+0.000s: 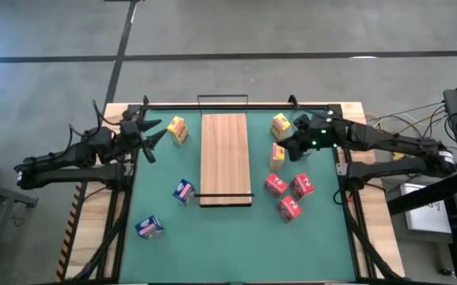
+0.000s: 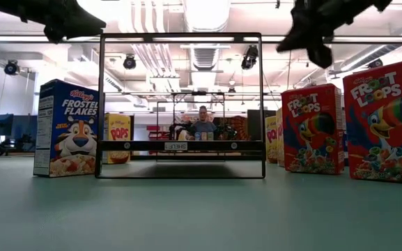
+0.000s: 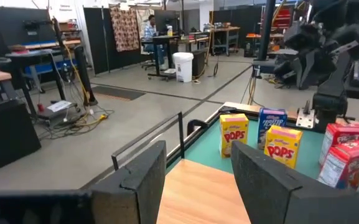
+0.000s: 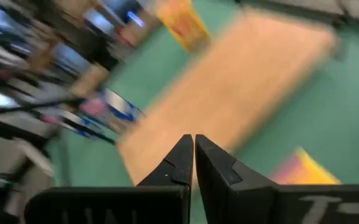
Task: Stack cereal on shelf
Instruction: Put the top left red cereal box on the shelf
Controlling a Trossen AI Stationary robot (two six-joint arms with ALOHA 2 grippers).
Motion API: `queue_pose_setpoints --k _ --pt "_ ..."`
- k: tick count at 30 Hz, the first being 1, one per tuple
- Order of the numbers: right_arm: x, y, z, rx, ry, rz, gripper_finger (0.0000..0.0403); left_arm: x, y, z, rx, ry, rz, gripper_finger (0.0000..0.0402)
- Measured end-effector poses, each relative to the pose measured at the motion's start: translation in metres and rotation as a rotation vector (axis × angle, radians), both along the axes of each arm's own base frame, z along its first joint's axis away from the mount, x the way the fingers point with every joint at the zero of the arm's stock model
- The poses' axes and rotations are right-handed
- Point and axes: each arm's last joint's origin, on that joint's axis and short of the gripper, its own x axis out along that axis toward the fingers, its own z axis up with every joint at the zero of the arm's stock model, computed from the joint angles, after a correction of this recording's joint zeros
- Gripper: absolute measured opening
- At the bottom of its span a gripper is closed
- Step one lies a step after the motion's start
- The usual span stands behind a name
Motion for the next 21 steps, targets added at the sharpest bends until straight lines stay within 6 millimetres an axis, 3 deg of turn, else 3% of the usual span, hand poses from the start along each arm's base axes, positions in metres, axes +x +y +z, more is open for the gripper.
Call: queue_pose_setpoints --k 12,21 --pt "0.008 0.019 0.046 0.116 0.289 -0.031 0.0009 0.0 0.0 0.001 0.024 0.005 0.0 0.0165" --pt "0.022 0.024 0.04 0.267 0.387 0.064 0.0009 0.0 0.0 0.002 0.022 -0.004 -0.001 0.0165"
